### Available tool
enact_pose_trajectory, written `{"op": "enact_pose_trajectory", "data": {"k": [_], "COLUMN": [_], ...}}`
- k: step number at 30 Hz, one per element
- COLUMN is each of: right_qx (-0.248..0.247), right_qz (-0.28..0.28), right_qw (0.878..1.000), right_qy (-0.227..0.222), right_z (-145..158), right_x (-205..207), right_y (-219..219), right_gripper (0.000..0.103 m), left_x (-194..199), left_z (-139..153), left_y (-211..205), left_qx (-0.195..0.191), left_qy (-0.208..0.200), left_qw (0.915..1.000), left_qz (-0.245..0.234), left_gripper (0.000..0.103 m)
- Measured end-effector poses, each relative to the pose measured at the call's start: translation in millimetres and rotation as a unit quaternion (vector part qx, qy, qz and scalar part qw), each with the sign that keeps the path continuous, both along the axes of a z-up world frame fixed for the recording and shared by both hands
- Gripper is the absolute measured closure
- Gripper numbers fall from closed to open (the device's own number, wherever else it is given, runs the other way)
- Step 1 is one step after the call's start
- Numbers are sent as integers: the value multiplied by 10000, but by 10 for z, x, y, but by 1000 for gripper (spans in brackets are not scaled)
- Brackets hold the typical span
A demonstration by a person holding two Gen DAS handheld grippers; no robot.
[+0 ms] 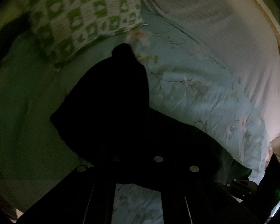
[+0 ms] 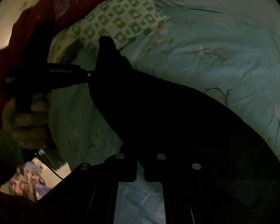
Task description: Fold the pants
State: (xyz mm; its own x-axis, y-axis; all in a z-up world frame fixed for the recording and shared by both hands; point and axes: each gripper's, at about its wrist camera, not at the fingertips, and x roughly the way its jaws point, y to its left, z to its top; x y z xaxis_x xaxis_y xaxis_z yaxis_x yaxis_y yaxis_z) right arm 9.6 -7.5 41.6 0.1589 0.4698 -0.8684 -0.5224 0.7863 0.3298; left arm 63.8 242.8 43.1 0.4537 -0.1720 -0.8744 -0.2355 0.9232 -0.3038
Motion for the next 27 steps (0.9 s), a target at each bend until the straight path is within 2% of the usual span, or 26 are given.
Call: {"op": "enact_pose_trajectory", "data": {"k": [13,18,21,27], "right_qx": [-522,-663,-603,-628], "right_qz": [385,434,276,204], "right_qw": [9977,9964,9964,9963], "right_qy": [190,313,520,542], "right_z": [-296,-412,-465,-476], "right_x": [-69,-79,-37,-38], "right_y": [184,211,195,253], "right_gripper": [97,97,92,91], "left_x": [-309,-327,-288,-204], "left_z": [-463,-580,-632,-575], "left_y": [345,384,391,390], "left_qx": [-528,-530,-472,-226], "left_qy": [350,461,492,323], "left_qw": [9971,9969,9970,9988], "left_qz": [422,345,365,275], "left_gripper": [100,99,99,99]}}
